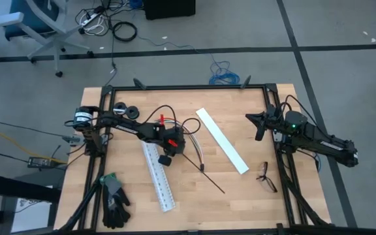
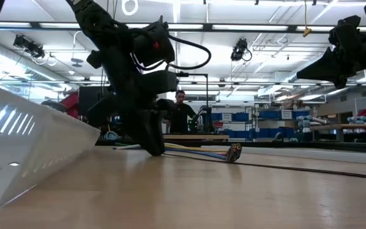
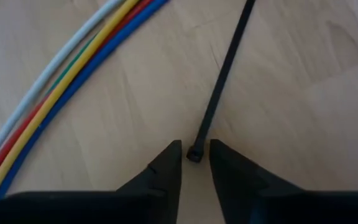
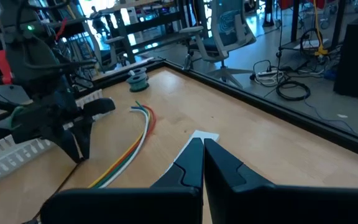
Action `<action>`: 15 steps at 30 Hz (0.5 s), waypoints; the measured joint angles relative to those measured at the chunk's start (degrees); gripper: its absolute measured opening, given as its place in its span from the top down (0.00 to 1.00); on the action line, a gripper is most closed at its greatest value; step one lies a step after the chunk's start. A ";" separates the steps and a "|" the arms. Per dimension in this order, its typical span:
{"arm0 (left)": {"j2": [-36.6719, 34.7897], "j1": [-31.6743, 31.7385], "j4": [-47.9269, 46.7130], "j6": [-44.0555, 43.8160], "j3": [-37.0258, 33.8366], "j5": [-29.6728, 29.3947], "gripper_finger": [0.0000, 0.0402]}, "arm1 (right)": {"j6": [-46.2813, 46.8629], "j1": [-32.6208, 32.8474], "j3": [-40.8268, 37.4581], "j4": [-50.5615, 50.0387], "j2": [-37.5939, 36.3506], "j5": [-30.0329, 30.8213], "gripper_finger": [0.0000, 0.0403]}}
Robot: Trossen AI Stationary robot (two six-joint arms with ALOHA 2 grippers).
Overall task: Ziptie cables
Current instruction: Wrap the cables together using the black zip tie
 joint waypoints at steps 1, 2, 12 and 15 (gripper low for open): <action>0.18 -0.01 -0.16 -0.04 0.01 0.14 0.80 | 0.00 0.00 0.00 0.04 0.00 0.00 0.99; 0.20 -0.01 -0.33 -0.06 0.00 0.18 0.83 | 0.00 0.00 0.00 0.20 0.05 0.00 0.99; -1.74 -0.75 -3.95 -1.30 0.88 -1.39 0.99 | 0.00 0.00 0.00 0.73 0.07 0.00 0.99; -4.00 -1.26 -10.42 -1.46 3.45 -2.14 1.00 | 0.00 0.00 0.00 0.73 0.07 0.00 0.99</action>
